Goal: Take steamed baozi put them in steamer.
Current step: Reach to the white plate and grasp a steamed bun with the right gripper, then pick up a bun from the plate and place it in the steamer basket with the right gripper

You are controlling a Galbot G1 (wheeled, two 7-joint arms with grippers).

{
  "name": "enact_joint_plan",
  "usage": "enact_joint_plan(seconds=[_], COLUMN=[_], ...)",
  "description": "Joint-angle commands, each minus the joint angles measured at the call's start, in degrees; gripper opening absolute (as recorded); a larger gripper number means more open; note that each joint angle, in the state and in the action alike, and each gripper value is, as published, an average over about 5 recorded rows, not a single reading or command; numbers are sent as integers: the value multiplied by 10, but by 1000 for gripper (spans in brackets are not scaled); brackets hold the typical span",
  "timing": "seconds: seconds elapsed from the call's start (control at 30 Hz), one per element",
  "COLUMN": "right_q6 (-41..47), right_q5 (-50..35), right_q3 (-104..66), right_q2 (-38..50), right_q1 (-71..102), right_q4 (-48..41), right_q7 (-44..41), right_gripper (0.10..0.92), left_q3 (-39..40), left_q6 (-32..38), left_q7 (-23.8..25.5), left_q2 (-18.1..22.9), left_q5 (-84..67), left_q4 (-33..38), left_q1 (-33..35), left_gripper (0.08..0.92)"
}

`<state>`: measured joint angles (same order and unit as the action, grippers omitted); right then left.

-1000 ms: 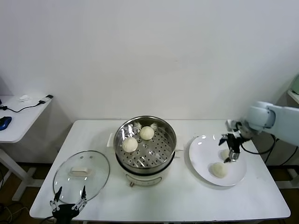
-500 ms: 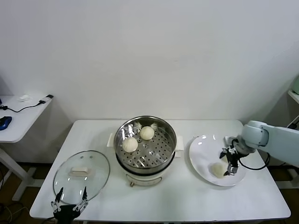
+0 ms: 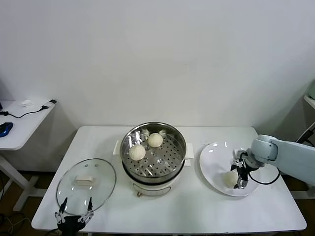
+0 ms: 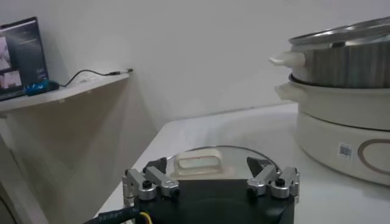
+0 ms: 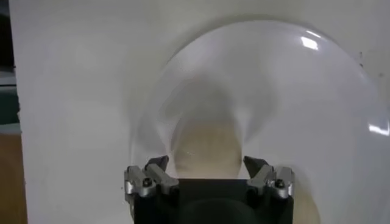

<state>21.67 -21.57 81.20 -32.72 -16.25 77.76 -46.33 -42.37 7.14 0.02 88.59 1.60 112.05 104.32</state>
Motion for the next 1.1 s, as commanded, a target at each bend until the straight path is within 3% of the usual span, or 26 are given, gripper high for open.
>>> enact_joint_plan(seconds=[0.03, 0.33, 0.6, 0.83, 1.1], right_q6=[7, 3, -74, -191, -287], right_q5=[4, 12, 69, 45, 8], right_q3=[-30, -36, -2, 42, -6], right_q2=[-2, 2, -2, -89, -212], right_q1=[34, 19, -145, -358, -401], right_q4=[-8, 1, 10, 31, 103], right_q7=[11, -2, -103, -183, -194], right_gripper=[810, 725, 705, 704, 704], left_q3=[1, 3, 6, 10, 7], left_q6=[1, 1, -1, -4, -4], left_q7=[0, -1, -1, -2, -4], left_q2=[1, 2, 2, 4, 5], left_q5=[3, 4, 5, 9, 8], left_q4=[-2, 1, 8, 15, 28], left_q1=[-2, -1, 0, 3, 12], left_gripper=[823, 823, 823, 823, 823])
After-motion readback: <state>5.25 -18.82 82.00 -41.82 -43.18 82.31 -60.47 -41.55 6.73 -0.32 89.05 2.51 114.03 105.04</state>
